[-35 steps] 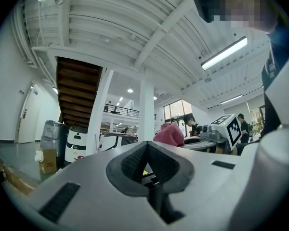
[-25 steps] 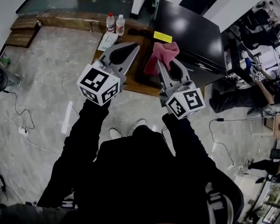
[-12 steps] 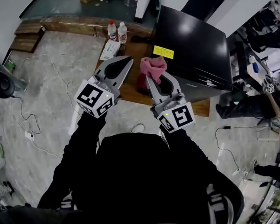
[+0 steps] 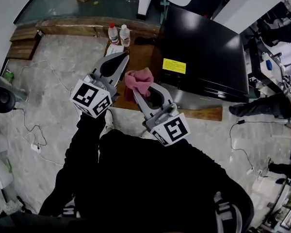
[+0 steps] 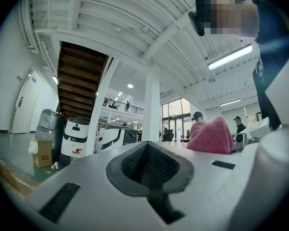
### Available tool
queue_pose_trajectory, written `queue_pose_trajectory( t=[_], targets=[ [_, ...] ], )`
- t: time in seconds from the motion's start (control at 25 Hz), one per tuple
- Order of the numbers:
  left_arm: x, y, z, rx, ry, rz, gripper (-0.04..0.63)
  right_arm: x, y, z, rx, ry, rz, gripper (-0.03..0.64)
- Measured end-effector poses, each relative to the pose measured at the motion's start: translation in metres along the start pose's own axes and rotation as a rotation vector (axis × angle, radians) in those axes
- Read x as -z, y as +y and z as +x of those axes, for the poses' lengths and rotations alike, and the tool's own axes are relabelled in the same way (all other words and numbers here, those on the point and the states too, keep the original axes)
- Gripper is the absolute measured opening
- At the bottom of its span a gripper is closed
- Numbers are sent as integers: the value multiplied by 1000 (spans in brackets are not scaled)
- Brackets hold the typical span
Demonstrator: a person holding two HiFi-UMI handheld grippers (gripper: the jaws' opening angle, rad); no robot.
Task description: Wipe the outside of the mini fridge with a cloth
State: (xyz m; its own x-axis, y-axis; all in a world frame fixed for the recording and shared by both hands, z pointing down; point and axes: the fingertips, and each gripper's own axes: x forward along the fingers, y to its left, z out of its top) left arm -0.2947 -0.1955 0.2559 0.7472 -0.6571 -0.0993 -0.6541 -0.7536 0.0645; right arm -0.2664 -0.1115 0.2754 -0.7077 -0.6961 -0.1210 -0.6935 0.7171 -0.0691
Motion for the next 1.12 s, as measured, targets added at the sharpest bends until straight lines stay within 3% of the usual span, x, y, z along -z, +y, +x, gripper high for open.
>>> queue_pose_trajectory(
  t=[0.16,0.4,0.64,0.84,1.12],
  targets=[
    [0,51,6,73,-9,1,6,14,-5,50,90,-38,84,89],
    [-1,110,43,229,6,-2,6,13,-61,102,372,-191,207,87],
    [0,159,82,327,9,4,6,20,-126,141,589,-330,317,86],
    [4,182,111,390,5,7,6,29,-176,153,749,-443,382,87],
    [8,178,140,505,-1,16,6,40,-237,156,861,-595,532,87]
  ],
)
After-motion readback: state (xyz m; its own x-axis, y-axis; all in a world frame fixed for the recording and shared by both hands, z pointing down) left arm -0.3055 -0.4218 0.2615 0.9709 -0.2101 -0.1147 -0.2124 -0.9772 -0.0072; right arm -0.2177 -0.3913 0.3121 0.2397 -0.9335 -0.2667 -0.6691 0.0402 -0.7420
